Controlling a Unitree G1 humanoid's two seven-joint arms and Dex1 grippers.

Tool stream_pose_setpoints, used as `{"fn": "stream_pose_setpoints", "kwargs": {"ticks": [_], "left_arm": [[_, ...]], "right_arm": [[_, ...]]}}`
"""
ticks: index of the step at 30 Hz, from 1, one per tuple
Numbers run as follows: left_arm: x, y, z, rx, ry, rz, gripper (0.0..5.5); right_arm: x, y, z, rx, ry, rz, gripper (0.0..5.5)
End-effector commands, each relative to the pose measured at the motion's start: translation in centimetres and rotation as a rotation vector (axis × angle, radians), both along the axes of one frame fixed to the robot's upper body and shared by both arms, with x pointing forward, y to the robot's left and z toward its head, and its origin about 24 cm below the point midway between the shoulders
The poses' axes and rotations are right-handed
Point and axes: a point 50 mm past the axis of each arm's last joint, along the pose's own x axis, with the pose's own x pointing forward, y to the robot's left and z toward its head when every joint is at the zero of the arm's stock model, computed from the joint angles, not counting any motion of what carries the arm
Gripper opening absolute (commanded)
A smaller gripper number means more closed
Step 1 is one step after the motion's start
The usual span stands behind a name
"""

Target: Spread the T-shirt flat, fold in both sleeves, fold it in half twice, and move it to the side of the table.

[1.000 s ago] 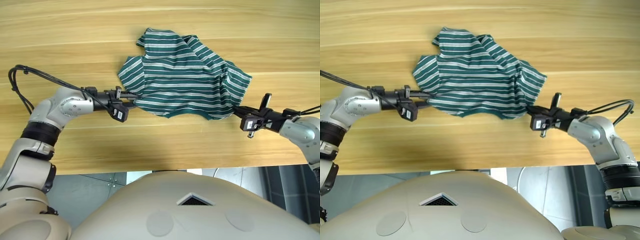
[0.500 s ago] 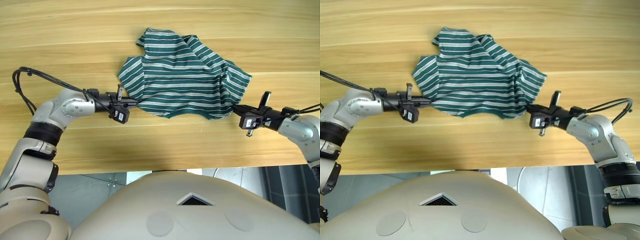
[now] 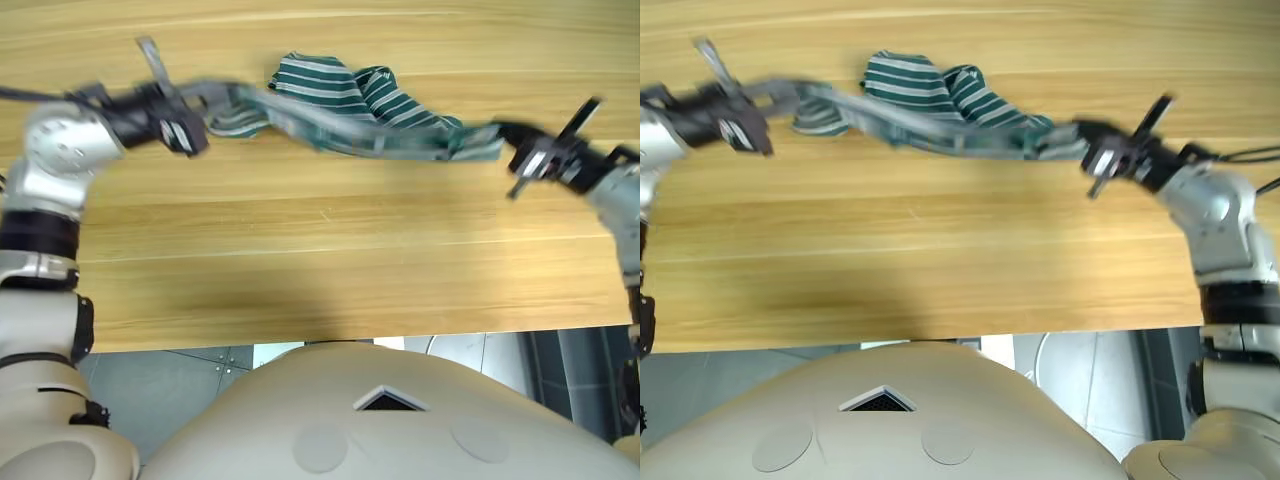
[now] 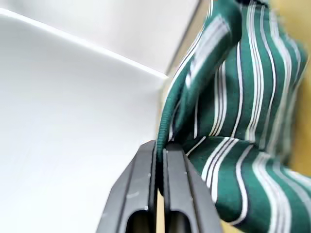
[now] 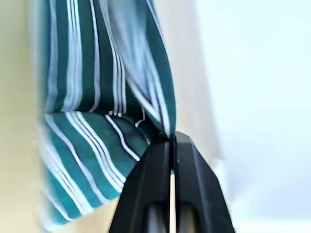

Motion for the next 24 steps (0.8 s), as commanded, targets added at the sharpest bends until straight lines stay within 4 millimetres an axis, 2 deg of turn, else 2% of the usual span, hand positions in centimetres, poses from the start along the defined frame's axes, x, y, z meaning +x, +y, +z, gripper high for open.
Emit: {"fn": "stream_pose_setpoints", "kwargs": {"ticks": [1,3,5,9,11,14,17,19,20,22,24], "left_arm": [[-1.5,2.1,5.5,-0.104,-0.157,0.012,0.02],[-3.4,2.6,6.3,-0.095,-0.164,-0.03,0.02],[-5.6,2.9,5.7,-0.053,-0.112,-0.088,0.02],[-11.4,2.5,3.0,0.072,0.052,-0.239,0.02],[-14.0,2.3,2.6,0.091,0.074,-0.303,0.02],[-17.1,1.8,3.0,0.049,0.067,-0.426,0.02],[-19.2,1.4,3.9,-0.009,0.047,-0.546,0.02],[-19.9,1.3,4.8,-0.074,0.045,-0.621,0.02],[-19.7,1.4,5.2,-0.105,0.044,-0.618,0.02],[-17.1,1.6,5.4,-0.113,0.029,-0.489,0.02],[-13.4,1.6,4.0,-0.079,0.063,-0.353,0.02]], "right_arm": [[-0.6,-1.2,6.3,0.106,-0.175,0.015,0.0],[-1.9,-1.1,7.8,0.118,-0.192,0.084,0.0],[-3.5,-0.7,7.9,0.097,-0.144,0.179,0.0],[-9.3,0.6,5.3,-0.006,0.08,0.483,0.0],[-12.1,0.8,4.6,-0.04,0.144,0.608,0.0],[-15.1,0.5,6.5,0.032,0.088,0.751,0.0],[-16.7,0.3,7.9,0.078,0.042,0.854,0.0],[-17.2,0.0,8.8,0.126,0.024,0.909,0.0],[-17.1,-0.2,9.0,0.14,0.026,0.916,0.0],[-15.4,-0.3,8.5,0.128,0.075,0.868,0.0],[-13.3,-0.1,7.5,0.093,0.142,0.794,0.0]]}}
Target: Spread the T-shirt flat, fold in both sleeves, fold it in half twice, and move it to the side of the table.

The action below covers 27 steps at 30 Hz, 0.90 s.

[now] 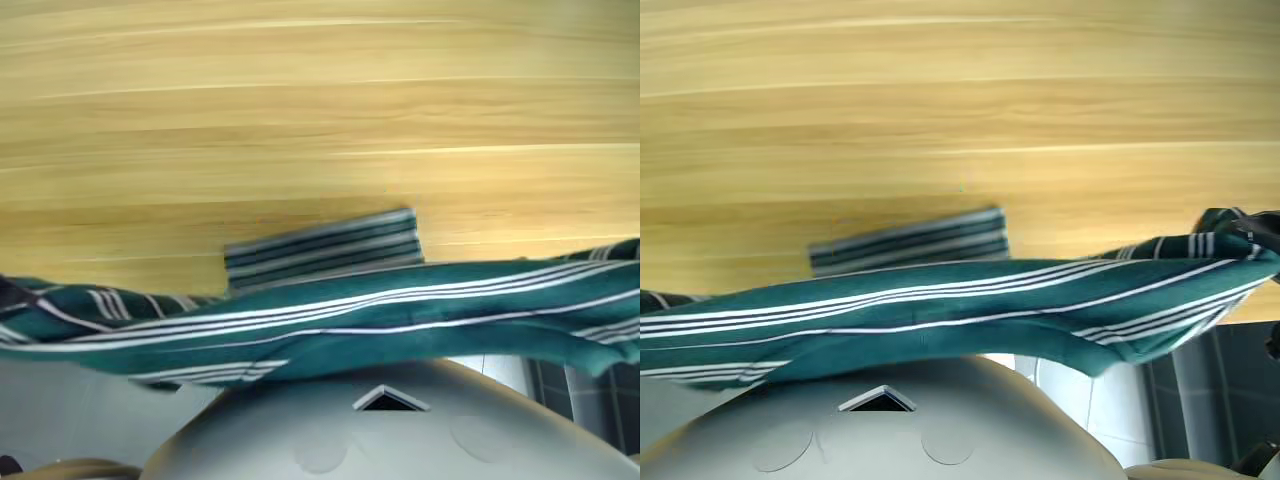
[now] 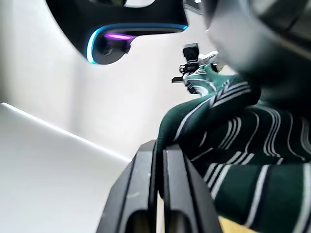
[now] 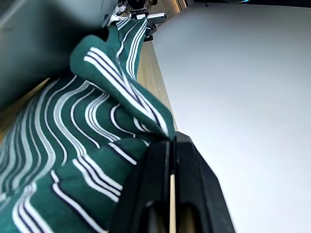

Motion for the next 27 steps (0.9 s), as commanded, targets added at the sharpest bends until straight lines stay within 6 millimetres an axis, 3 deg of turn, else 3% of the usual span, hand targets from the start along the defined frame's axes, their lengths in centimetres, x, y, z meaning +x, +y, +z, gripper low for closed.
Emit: {"fn": "stream_pose_setpoints", "kwargs": {"ticks": [1,2,5,6,8,9,10,11,12,13,14,15,16,18,20,21,23,25,27], "left_arm": [[6.1,-0.2,-2.2,0.082,0.057,0.201,0.02],[7.4,-0.5,-3.0,0.105,0.082,0.221,0.02],[12.7,-1.7,-5.8,0.23,0.216,0.26,0.02],[14.9,-1.9,-6.7,0.287,0.269,0.282,0.02],[20.6,-2.4,-6.1,0.354,0.372,0.397,0.02],[23.6,-3.0,-3.8,0.295,0.405,0.518,0.02],[26.4,-3.7,0.5,0.141,0.365,0.715,0.02],[27.7,-3.7,6.7,-0.093,0.213,0.958,0.02],[27.1,-3.1,12.7,-0.369,0.05,1.12,0.02],[25.3,-2.3,17.4,-0.648,-0.037,1.15,0.02],[22.5,-1.2,21.8,-0.963,-0.053,1.001,0.02],[19.7,0.0,24.5,-1.148,-0.12,0.828,0.02],[17.4,1.0,25.7,-1.222,-0.234,0.73,0.02],[16.2,2.0,23.1,-1.128,-0.43,0.638,0.02],[18.2,2.6,14.6,-0.876,-0.457,0.72,0.02],[19.2,3.0,9.1,-0.683,-0.445,0.816,0.02],[19.2,4.5,-1.2,-0.513,-0.238,0.906,0.02],[18.2,4.9,-7.6,-0.411,-0.025,0.914,0.02],[17.3,4.7,-11.5,-0.289,0.132,0.897,0.02]], "right_arm": [[3.9,0.4,-1.7,-0.119,0.098,-0.11,0.0],[4.9,0.5,-2.2,-0.151,0.126,-0.134,0.0],[10.9,0.7,-5.0,-0.348,0.228,-0.252,0.0],[13.6,0.8,-5.5,-0.403,0.255,-0.307,0.0],[20.5,1.8,-4.0,-0.432,0.263,-0.548,0.0],[24.0,2.7,-1.2,-0.348,0.215,-0.735,0.0],[26.6,3.3,3.6,-0.142,0.105,-0.985,0.0],[26.9,2.9,9.9,0.168,-0.046,-1.204,0.0],[25.8,2.3,14.7,0.435,-0.157,-1.32,0.0],[24.1,1.7,18.3,0.663,-0.223,-1.339,0.0],[22.1,1.1,21.3,0.84,-0.299,-1.294,0.0],[20.3,0.3,23.0,0.935,-0.393,-1.226,0.0],[19.0,-0.3,23.6,0.964,-0.47,-1.158,0.0],[18.8,-1.2,19.5,0.824,-0.56,-1.044,0.0],[19.7,-2.2,9.4,0.57,-0.51,-1.051,0.0],[20.0,-2.7,3.4,0.463,-0.418,-1.088,0.0],[19.2,-3.4,-6.3,0.392,-0.177,-1.157,0.0],[18.1,-2.8,-10.9,0.343,-0.04,-1.145,0.0],[17.4,-1.8,-13.3,0.231,0.032,-1.086,0.0]]}}
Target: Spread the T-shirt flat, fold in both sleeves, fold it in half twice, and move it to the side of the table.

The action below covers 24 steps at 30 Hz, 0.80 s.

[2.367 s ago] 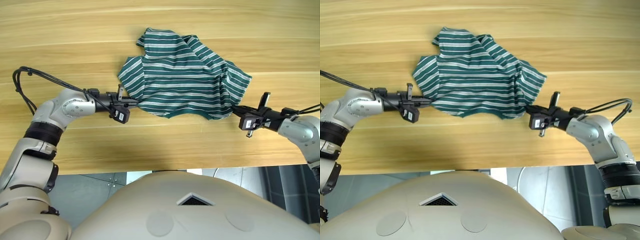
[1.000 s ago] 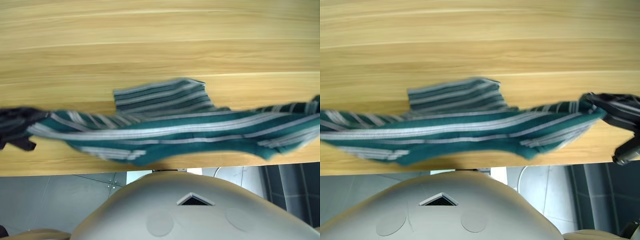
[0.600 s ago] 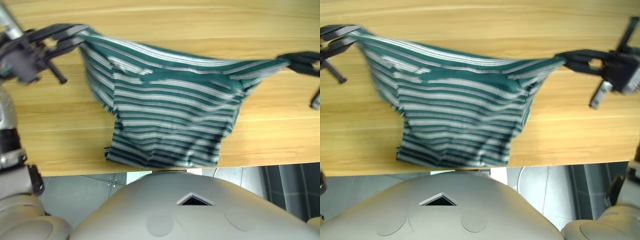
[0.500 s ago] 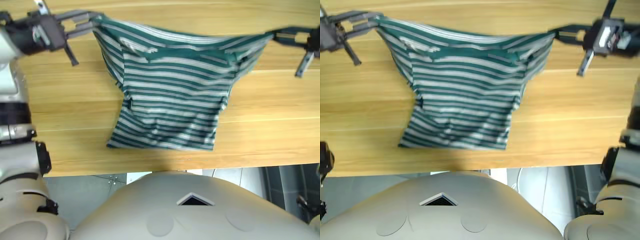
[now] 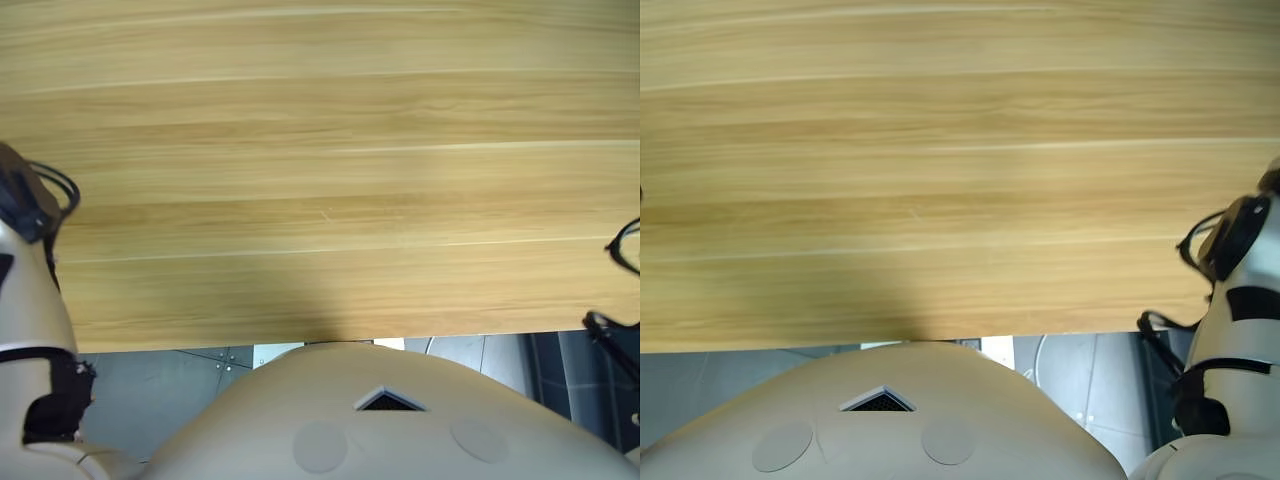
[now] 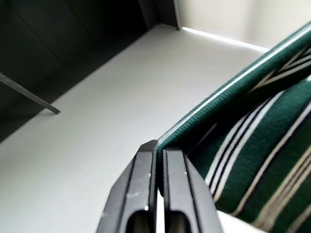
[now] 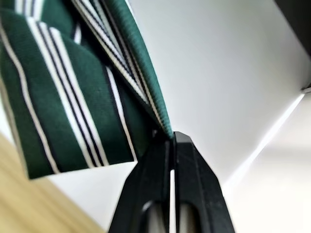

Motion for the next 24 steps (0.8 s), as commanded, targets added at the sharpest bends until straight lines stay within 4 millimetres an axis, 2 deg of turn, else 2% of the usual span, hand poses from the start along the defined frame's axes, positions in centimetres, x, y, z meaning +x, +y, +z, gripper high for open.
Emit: {"fn": "stream_pose_setpoints", "kwargs": {"ticks": [1,3,4,7,8,10,14,19,22,24], "left_arm": [[-2.9,1.9,-17.0,0.062,0.621,-0.005,0.02],[-5.6,0.6,-22.1,0.218,0.882,-0.147,0.02],[-7.0,0.0,-23.7,0.265,0.964,-0.218,0.02],[-9.5,-0.9,-25.6,0.343,1.082,-0.357,0.02],[-10.2,-1.0,-25.9,0.373,1.107,-0.393,0.02],[-11.3,-1.2,-25.9,0.428,1.136,-0.454,0.02],[-12.4,-1.3,-25.6,0.519,1.17,-0.506,0.02],[-14.0,-1.3,-25.5,0.647,1.222,-0.532,0.02],[-14.2,-1.7,-23.7,0.605,1.158,-0.581,0.02],[-14.7,-1.9,-23.7,0.614,1.172,-0.606,0.02]], "right_arm": [[-3.1,0.0,-13.3,-0.013,0.421,0.008,0.0],[-4.7,1.3,-15.2,-0.134,0.531,0.122,0.0],[-5.6,2.0,-16.0,-0.186,0.586,0.189,0.0],[-9.9,3.6,-18.7,-0.365,0.792,0.425,0.0],[-11.4,3.8,-19.2,-0.399,0.849,0.493,0.0],[-13.2,3.6,-19.1,-0.418,0.905,0.566,0.0],[-14.1,2.7,-18.2,-0.427,0.946,0.591,0.0],[-15.6,2.0,-18.9,-0.473,1.059,0.602,0.0],[-15.7,2.1,-17.6,-0.425,1.0,0.638,0.0],[-16.0,2.3,-17.9,-0.457,1.027,0.662,0.0]]}}
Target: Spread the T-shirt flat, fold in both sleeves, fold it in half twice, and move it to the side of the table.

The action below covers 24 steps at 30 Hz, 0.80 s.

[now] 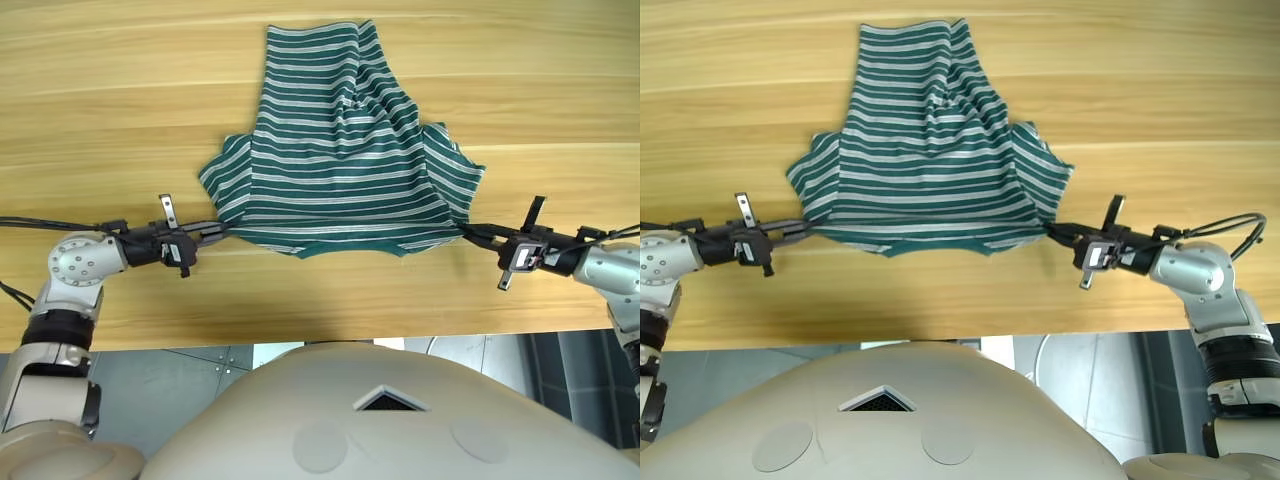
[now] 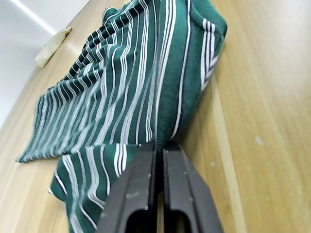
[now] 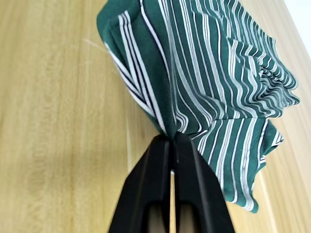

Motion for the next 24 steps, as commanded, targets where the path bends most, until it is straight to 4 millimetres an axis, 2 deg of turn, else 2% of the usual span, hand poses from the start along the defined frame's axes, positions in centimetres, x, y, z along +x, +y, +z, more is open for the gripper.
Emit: {"fn": "stream_pose_setpoints", "kwargs": {"ticks": [1,5,9,12,17,19,22,24], "left_arm": [[-0.7,0.3,0.3,0.055,0.031,-0.033,0.02],[-1.8,1.6,-1.9,0.255,0.134,-0.025,0.02],[-2.3,1.6,-2.1,0.297,0.132,-0.041,0.65],[-2.7,1.5,-2.7,0.327,0.141,-0.056,1.09],[-4.8,0.6,-2.6,0.269,0.194,-0.121,1.73],[-5.0,0.6,-2.1,0.244,0.203,-0.115,1.94],[-4.9,0.8,-1.0,0.201,0.197,-0.101,2.33],[-4.7,0.6,0.6,0.115,0.154,-0.1,2.56]], "right_arm": [[-0.5,0.1,0.2,-0.042,0.03,0.071,0.0],[-1.8,1.0,-1.8,-0.101,0.15,0.155,0.0],[-3.0,1.7,-2.7,-0.135,0.225,0.207,0.0],[-4.1,1.8,-3.2,-0.165,0.275,0.234,0.57],[-4.8,0.7,-1.7,-0.168,0.279,0.188,1.28],[-4.9,0.3,-1.3,-0.164,0.275,0.166,1.53],[-4.9,-0.4,-0.6,-0.163,0.264,0.132,1.99],[-4.7,-1.1,0.9,-0.134,0.212,0.111,2.26]]}}
